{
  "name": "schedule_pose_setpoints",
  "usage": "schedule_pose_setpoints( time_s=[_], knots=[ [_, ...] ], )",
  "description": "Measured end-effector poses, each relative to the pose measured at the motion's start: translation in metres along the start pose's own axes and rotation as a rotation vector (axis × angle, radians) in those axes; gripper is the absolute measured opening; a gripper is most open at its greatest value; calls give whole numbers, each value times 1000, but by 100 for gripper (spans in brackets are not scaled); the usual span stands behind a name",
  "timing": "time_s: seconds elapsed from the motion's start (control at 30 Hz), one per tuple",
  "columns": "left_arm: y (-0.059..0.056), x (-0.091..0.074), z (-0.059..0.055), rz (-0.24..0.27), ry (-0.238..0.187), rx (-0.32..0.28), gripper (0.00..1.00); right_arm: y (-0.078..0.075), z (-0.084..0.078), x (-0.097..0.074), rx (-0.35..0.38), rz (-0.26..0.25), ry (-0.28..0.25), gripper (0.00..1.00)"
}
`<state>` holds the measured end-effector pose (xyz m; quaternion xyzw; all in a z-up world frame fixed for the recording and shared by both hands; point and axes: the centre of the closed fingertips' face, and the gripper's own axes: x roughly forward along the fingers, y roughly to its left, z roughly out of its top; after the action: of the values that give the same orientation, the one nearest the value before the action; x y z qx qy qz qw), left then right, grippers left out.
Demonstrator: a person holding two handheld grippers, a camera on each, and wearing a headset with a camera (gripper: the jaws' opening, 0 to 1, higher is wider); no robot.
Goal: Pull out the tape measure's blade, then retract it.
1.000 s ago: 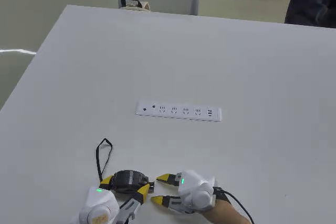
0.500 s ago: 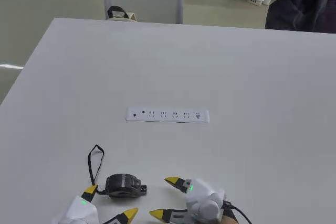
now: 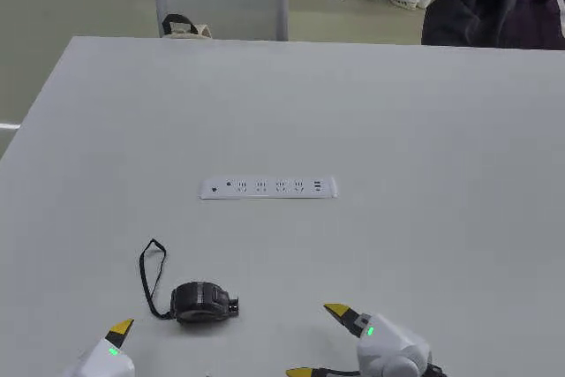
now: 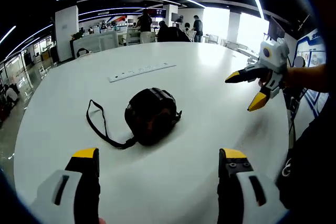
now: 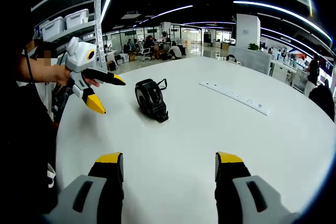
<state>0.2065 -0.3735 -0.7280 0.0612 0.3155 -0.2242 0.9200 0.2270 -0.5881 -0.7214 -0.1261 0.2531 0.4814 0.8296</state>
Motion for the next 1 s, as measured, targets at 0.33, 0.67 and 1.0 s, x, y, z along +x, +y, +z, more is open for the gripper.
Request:
schedule_pose_setpoints(
  time_s=[0.33, 0.67, 1.0],
  knots=[
    [-4, -19, -3, -28, -3, 52, 99, -7, -19, -46, 44, -76, 7, 80],
    [-13, -35, -8, -76, 3, 57, 99, -7, -9, -72, 78, -118, -42, 88],
    [-4, -47, -11, -58, 5, 58, 99, -11, -4, -79, 95, -138, -54, 92]
  ],
)
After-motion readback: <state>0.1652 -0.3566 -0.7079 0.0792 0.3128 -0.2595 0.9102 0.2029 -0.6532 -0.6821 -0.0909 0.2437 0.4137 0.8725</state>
